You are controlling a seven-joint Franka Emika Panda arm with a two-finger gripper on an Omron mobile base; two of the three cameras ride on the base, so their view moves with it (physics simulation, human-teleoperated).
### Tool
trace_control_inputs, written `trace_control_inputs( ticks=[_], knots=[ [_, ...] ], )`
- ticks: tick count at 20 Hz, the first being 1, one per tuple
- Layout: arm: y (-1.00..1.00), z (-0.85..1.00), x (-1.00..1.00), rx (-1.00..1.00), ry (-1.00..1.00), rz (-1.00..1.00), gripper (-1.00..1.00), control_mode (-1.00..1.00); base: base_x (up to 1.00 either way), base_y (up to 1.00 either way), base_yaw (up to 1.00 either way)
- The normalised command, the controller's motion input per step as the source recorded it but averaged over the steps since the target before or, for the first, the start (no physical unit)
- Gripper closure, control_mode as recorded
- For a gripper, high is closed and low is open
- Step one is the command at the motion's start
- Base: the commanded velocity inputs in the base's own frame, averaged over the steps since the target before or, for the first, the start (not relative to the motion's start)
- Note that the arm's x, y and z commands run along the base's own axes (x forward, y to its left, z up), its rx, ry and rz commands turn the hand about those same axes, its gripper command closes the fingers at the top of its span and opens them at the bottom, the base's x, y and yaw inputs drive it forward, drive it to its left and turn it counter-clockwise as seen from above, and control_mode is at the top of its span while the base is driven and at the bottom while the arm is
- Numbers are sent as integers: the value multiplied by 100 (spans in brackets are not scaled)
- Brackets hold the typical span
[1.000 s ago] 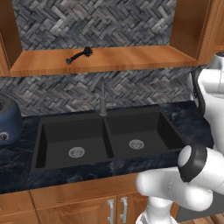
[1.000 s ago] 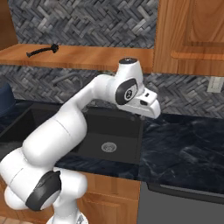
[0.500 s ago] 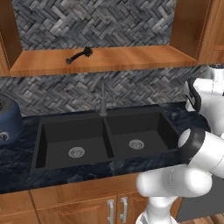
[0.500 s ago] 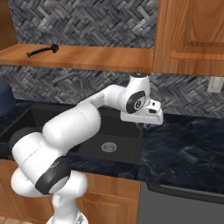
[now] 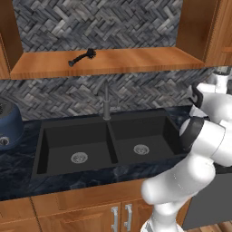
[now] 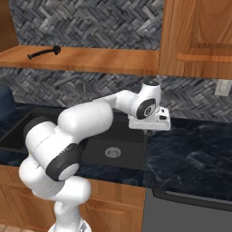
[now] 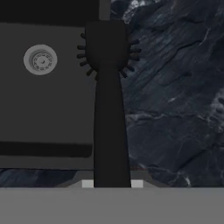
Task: Locate and retrieve the dish brush and dish brush from the cabinet. Place them next to the sink.
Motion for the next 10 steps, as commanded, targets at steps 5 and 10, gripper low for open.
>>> trace_control_inputs(
  ticks=[5, 10],
  knots=[
    [-11, -37, 37, 0, -2, 11, 100, -100, 0, 0, 0],
    [-15, -45, 37, 0, -1, 10, 100, -100, 0, 0, 0]
  ],
)
